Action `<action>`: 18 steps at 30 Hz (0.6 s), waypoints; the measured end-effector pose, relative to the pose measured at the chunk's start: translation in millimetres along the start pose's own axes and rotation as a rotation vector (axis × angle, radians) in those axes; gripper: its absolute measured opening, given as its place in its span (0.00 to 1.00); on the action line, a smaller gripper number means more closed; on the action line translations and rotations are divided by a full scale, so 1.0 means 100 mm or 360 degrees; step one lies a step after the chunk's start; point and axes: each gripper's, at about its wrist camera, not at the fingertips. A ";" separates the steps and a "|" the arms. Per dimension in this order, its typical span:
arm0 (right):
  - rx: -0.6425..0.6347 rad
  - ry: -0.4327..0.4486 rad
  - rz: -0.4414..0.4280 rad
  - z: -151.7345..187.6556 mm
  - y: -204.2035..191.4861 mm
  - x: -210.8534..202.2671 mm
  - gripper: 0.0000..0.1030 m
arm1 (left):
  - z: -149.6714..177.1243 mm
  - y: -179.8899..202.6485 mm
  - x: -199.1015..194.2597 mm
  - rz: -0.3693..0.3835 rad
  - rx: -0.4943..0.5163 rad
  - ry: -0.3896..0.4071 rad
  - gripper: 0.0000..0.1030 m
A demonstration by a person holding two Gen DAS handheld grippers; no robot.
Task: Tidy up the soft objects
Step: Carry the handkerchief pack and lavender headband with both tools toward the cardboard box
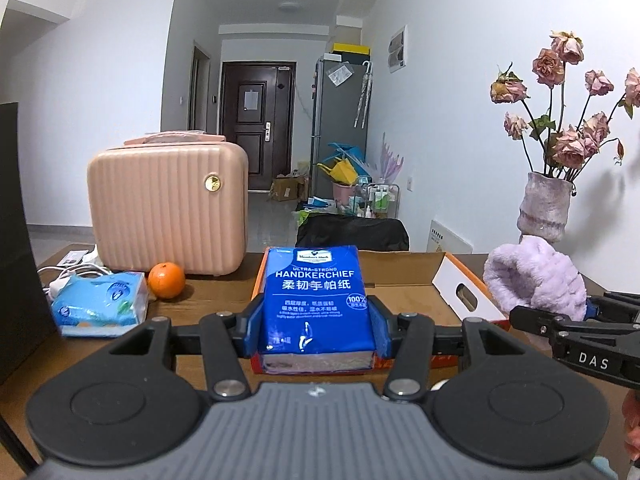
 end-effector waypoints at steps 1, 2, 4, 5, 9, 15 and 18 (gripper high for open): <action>-0.0004 0.0004 0.0001 -0.03 0.01 0.02 0.41 | -0.03 0.00 0.03 0.0001 0.0001 0.0000 0.51; -0.0010 0.0006 0.0002 -0.04 0.01 0.03 0.41 | -0.05 0.01 0.05 0.0002 0.0002 0.0000 0.51; -0.0024 0.0006 0.0000 -0.09 0.02 0.07 0.41 | -0.09 0.01 0.09 0.0006 0.0003 0.0003 0.51; -0.0032 0.0003 -0.0001 -0.12 0.03 0.09 0.41 | -0.11 0.01 0.12 0.0007 0.0004 0.0004 0.51; -0.0064 -0.0019 0.0002 -0.21 0.04 0.20 0.41 | -0.20 0.03 0.22 0.0018 0.0010 0.0005 0.51; -0.0094 -0.0024 0.0013 -0.35 0.07 0.34 0.41 | -0.36 0.07 0.37 -0.0006 0.0032 0.0042 0.51; -0.0099 -0.0028 0.0014 -0.42 0.10 0.43 0.41 | -0.44 0.08 0.48 -0.0005 0.0028 0.0040 0.51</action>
Point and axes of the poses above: each gripper's, at about its wrist camera, not at the fingertips, and x roughly the way its jaws point, y to its right, z to its underside, and after that the axes turned 14 degrees about -y, right-handed
